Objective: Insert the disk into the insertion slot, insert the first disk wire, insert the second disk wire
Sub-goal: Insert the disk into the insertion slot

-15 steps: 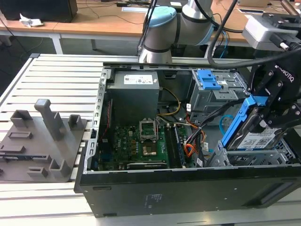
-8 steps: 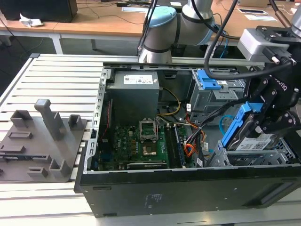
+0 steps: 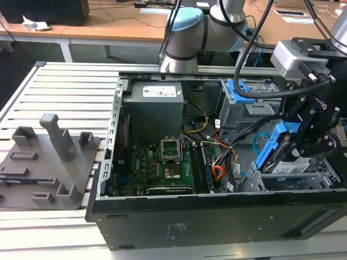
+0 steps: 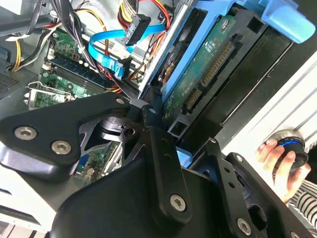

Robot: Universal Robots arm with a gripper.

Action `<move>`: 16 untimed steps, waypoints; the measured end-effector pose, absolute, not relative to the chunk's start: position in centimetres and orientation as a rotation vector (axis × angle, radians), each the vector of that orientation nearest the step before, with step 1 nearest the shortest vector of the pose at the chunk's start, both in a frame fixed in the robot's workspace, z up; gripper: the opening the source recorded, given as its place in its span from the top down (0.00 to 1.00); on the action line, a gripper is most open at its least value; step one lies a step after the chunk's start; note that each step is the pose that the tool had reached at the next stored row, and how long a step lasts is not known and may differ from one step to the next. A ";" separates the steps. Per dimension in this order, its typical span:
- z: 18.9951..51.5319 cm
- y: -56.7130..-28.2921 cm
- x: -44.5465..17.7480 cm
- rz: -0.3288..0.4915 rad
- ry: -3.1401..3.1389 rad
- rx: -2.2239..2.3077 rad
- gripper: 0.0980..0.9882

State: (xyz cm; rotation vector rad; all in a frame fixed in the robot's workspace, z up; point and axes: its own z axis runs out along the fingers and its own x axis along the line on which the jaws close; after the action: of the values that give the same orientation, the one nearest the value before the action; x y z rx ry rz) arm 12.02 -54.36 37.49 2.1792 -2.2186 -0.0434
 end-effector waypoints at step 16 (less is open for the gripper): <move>37.5 -54.4 12.0 -0.043 -2.218 2.179 0.99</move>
State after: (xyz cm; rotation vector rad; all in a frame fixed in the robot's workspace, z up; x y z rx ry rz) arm 12.02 -54.36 37.46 2.1792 -2.2185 -0.0433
